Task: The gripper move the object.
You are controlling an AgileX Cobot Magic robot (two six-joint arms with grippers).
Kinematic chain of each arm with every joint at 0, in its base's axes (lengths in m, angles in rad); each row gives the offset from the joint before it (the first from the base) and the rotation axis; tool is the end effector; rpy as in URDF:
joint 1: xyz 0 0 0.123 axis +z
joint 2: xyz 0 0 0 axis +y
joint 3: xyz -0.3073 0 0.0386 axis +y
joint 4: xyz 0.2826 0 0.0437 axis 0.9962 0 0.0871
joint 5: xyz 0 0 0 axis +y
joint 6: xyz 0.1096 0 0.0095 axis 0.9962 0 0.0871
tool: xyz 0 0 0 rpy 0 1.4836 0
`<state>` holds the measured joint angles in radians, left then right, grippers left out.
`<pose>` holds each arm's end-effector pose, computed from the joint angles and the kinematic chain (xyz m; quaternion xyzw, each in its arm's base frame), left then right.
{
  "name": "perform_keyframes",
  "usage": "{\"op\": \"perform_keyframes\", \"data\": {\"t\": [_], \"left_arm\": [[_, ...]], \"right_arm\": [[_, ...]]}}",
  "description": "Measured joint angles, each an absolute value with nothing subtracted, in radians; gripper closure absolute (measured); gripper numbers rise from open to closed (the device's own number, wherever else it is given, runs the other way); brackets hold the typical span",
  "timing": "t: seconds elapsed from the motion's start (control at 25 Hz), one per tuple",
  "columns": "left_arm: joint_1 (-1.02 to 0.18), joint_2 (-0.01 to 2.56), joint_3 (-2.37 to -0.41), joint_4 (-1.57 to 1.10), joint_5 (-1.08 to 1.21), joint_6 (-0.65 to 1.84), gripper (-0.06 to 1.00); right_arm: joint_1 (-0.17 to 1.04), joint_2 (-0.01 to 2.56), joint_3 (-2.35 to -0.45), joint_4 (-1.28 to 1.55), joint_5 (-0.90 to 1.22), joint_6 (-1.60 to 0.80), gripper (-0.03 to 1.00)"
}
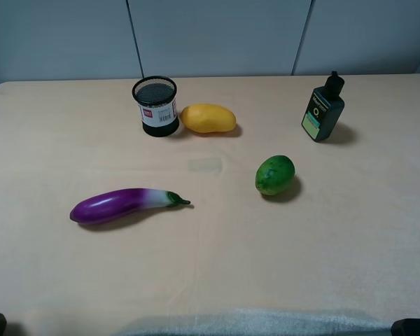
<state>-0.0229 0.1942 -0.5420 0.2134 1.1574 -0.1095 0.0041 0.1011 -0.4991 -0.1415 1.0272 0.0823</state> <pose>0.0387 0.0205 0.2869 -0.0404 0.9053 0.0792 0.4154 0.0356 -0.0131 0.2862 0.0319 0.8678 -0.0494 0.4934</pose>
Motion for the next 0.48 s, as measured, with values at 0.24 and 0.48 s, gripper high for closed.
{"op": "perform_keyframes", "data": {"t": [0.24,0.48], "left_arm": [[-0.022,0.159,-0.531,0.209,1.166,-0.111,0.15],[-0.022,0.095,-0.53,0.209,1.17,-0.113,0.15]], "right_arm": [[0.004,0.101,-0.499,-0.142,1.027,0.082,0.27],[0.004,0.101,-0.499,-0.142,1.027,0.082,0.27]]}}
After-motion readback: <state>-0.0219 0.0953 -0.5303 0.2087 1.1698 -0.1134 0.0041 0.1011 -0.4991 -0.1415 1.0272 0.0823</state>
